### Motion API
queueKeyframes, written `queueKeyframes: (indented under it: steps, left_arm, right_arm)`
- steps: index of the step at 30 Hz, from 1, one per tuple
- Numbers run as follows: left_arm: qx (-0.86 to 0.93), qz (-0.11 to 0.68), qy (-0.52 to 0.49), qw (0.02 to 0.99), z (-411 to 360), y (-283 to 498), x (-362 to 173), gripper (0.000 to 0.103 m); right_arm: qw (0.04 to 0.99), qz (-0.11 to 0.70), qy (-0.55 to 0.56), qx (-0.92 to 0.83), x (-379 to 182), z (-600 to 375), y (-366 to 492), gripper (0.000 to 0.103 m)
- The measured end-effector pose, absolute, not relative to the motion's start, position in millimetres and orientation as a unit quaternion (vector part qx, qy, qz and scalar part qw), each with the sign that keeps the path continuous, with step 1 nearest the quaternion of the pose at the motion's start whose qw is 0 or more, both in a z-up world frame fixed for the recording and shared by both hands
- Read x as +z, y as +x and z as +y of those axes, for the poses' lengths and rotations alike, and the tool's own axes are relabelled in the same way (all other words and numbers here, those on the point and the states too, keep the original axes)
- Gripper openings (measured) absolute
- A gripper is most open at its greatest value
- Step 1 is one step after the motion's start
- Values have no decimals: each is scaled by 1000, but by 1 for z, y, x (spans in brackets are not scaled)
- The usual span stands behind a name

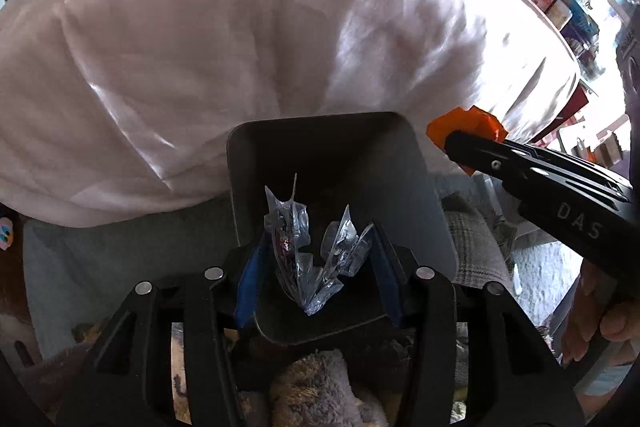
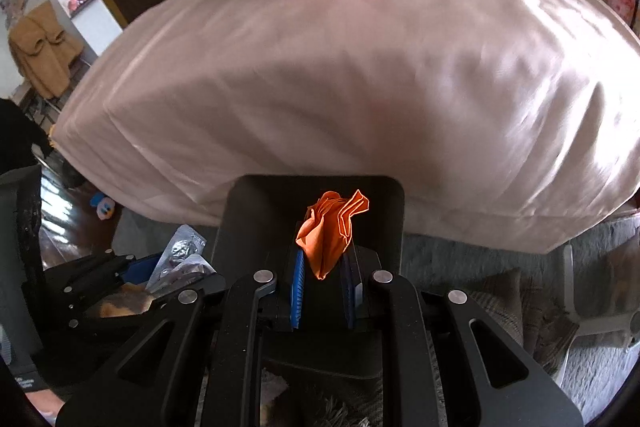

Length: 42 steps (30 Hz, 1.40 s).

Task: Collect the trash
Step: 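Carry the orange paper and clear wrapper down over the black bin with both tools, then open both tools to drop the orange paper and clear wrapper into the bin, then raise both tools back toward the trash on the table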

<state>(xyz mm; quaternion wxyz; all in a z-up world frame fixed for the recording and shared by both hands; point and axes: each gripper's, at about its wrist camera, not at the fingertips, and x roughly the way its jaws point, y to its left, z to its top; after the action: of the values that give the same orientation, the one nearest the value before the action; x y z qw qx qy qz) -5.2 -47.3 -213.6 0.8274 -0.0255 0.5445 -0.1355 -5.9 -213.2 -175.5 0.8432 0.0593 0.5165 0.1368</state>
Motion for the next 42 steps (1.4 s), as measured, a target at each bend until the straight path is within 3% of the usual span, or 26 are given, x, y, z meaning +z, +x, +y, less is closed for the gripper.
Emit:
queueKeyframes:
  steps: [4,6,8,13,15,17,18,20,31,42]
  left_arm:
    - [-142,547,-25,825,-46,-4,-216,52]
    - [-139,548,-20,824,-47,-4,-217,53]
    - [-138,550,-18,824,-47,-4,-218,57]
    - [-130,546,-12,828,-44,-6,-216,76]
    - [-125,544,-13,830,-42,-7,-213,84]
    - [-125,541,-17,831,-42,-7,-207,92]
    - [-124,539,-20,833,-41,-8,-203,95]
    - [-125,533,-28,836,-38,-8,-194,95]
    - [-76,453,-33,888,7,-5,-104,95]
    - [-29,396,19,917,47,69,-54,95]
  right_arm:
    - [838,525,59,137,-181,-206,-1,21]
    - [837,526,61,135,-182,-204,1,27]
    - [838,525,66,132,-181,-205,2,49]
    - [846,514,69,121,-171,-210,3,55]
    - [851,507,70,116,-166,-216,4,64]
    - [862,490,73,108,-157,-224,4,83]
    - [868,481,74,103,-151,-228,3,86]
    - [879,462,71,93,-138,-236,3,96]
    - [921,377,58,78,-68,-258,25,99]
    - [930,355,21,92,-58,-229,69,99]
